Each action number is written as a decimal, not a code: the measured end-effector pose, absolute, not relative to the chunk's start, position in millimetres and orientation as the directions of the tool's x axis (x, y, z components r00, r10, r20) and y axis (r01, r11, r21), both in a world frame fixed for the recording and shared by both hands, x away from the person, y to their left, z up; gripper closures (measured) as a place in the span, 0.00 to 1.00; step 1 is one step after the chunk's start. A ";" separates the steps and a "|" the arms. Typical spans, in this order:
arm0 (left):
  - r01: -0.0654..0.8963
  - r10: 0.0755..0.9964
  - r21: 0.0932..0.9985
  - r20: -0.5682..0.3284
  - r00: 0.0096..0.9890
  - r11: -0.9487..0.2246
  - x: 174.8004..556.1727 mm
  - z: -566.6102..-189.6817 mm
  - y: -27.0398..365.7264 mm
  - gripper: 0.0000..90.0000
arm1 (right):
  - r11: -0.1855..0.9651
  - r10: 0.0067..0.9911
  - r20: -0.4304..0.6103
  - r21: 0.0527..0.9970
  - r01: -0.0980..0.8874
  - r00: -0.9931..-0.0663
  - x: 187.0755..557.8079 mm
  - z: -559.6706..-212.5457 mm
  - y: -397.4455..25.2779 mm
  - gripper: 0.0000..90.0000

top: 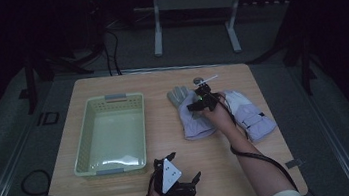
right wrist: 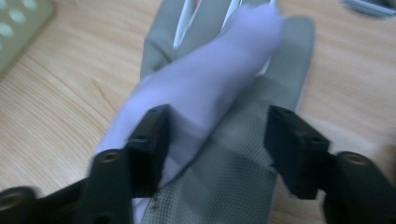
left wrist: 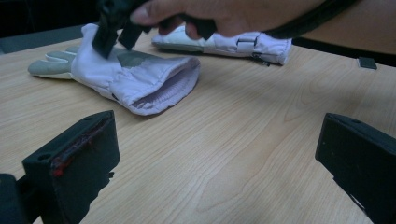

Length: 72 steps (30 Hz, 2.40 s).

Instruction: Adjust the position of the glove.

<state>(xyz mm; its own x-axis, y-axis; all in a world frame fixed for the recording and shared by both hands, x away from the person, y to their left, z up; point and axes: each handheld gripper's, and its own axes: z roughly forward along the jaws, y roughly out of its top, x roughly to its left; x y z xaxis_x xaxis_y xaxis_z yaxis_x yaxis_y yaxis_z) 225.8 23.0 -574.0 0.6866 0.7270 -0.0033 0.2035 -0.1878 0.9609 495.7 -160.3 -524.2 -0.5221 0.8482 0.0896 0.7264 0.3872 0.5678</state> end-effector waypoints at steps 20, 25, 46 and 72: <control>0.213 0.727 0.960 -0.015 0.686 -0.181 226.6 -574.0 24.2 0.00 | 0.291 0.855 0.199 0.580 0.761 -0.479 486.2 -517.3 -163.8 0.95; 0.221 0.732 0.960 -0.023 0.681 -0.175 227.2 -574.0 24.6 0.00 | 0.252 0.862 0.206 0.619 0.744 -0.463 473.6 -493.7 -171.6 0.95; 0.192 0.746 0.961 0.023 0.665 -0.201 223.9 -574.0 22.1 0.00 | 0.196 0.845 0.235 0.700 0.687 -0.480 380.9 -469.4 -190.8 0.95; 0.207 0.738 0.959 0.003 0.675 -0.193 224.9 -573.8 22.8 0.00 | 0.289 0.845 0.206 0.600 0.746 -0.493 387.8 -534.0 -158.6 0.91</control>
